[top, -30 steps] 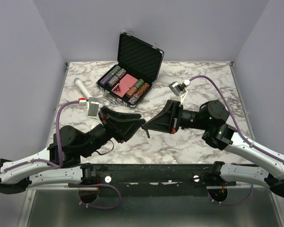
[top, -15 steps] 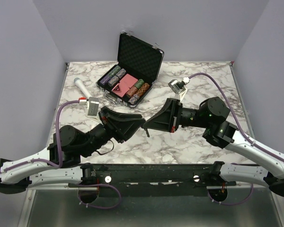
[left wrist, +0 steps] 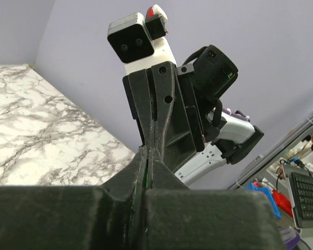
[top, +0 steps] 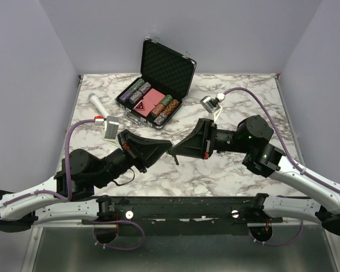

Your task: Remove the keys from the keyring

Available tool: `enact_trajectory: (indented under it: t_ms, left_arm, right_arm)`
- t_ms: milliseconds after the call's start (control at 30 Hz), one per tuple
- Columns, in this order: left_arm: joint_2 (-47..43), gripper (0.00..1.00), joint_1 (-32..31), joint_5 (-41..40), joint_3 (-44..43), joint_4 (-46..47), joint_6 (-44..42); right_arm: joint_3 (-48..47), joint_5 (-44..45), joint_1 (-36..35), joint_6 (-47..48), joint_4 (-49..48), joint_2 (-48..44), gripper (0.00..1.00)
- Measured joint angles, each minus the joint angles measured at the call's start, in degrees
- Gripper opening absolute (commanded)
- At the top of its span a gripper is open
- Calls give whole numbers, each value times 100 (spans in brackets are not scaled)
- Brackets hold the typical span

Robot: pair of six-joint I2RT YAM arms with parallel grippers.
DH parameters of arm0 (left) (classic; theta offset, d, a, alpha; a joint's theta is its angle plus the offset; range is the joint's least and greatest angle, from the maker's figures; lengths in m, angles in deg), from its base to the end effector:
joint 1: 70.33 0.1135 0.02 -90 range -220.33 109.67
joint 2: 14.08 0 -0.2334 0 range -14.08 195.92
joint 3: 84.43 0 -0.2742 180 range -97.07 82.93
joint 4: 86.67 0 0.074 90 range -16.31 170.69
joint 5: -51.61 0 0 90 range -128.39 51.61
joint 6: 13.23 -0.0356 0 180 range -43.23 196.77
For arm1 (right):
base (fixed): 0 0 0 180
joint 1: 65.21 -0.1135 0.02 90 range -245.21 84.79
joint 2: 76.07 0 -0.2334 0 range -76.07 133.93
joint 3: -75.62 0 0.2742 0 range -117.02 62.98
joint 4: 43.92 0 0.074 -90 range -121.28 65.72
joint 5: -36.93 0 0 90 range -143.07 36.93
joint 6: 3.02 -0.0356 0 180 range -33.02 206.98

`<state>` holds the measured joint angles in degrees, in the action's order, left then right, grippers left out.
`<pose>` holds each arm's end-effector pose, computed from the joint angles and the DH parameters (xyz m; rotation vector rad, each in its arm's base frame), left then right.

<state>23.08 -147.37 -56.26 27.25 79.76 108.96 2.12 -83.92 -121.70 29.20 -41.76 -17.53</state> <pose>0.0491 -0.1647 0.4290 0.2541 1.3980 -1.4207 0.1311 0.2311 0.4065 -0.5421 1.6274 1.9485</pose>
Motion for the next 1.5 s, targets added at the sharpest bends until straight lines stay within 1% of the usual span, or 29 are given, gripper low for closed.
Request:
enact_trajectory:
  t_ms: [200,367,567,833,1167,1500]
  left_arm:
    - [31,0,0,308,-179,-291,-33]
    - [103,0,4,715,-417,-597,-92]
    - [162,0,15,1248,-660,-975,-87]
    - [170,0,22,1650,-802,-1408,-87]
    - [498,0,72,2177,-1329,-2100,-289]
    - [1156,0,295,3241,-2013,-2680,-450]
  right_arm:
    - [-52,-131,-2,81,85,0,1]
    - [-151,-350,-2,136,219,2,1]
    - [-415,-737,-15,334,601,85,1]
    - [-817,-1287,-20,728,1274,334,1]
    - [-1661,-1991,-17,1615,2568,743,1]
    - [-2599,-2695,-17,2763,4266,1147,1]
